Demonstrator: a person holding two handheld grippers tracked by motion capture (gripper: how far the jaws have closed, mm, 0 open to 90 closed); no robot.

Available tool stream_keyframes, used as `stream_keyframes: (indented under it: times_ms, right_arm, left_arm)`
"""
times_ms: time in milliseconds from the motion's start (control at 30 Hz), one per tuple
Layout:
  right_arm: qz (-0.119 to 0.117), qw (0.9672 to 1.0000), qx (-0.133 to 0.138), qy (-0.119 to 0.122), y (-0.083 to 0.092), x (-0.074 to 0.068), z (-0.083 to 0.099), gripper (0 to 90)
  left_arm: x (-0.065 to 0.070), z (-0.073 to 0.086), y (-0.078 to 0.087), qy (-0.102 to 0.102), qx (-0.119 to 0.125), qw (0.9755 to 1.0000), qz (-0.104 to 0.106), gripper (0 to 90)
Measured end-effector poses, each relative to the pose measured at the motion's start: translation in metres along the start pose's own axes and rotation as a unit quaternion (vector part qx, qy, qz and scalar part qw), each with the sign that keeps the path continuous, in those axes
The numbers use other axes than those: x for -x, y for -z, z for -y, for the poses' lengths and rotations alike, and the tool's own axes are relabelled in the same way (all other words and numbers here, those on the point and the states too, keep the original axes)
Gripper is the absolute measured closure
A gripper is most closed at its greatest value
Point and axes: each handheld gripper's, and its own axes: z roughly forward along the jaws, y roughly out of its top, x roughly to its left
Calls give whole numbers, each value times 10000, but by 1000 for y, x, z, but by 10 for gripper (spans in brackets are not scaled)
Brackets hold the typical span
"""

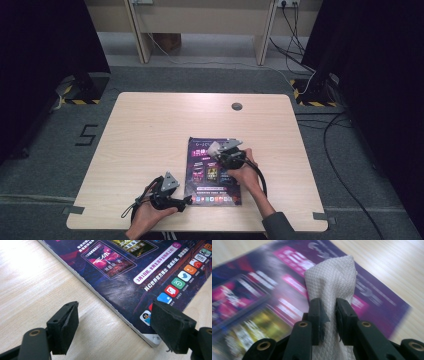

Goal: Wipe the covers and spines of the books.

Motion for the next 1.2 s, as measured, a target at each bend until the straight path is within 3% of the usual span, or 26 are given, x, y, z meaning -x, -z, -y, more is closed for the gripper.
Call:
stream_keyframes:
  times_ms: [100,167,267,400,467,700,867,1033,1200]
  right_arm:
    - [216,9996,-66,-186,7,17,9,747]
    - [236,9988,28,-439,8,24,14,745]
    - [435,9985,-47,-339,10,27,15,745]
    - [408,9980,12,-483,10,31,17,745]
    - [453,9980,-7,-445,10,29,17,751]
    - [256,9991,58,-346,8,5,12,750]
    - [-240,9993,180,-242,1,-22,2,740]
    - [-504,9985,181,110,-4,-51,-8,741]
    - [-730,9967,191,296,-6,-72,-15,739]
  left_arm:
    - [0,0,0,-14,-4,10000,2,223]
    - [0,0,0,-6,-6,10000,2,223]
    - [0,0,0,-33,-6,10000,4,227]
    - [0,0,1,-48,-16,10000,-11,227]
    - [0,0,0,-35,-7,10000,7,227]
    - [0,0,0,-46,-9,10000,-4,225]
    - [0,0,0,-50,-11,10000,0,225]
    - [0,0,0,-35,-9,10000,4,224]
    - [0,0,0,-7,1,10000,8,225]
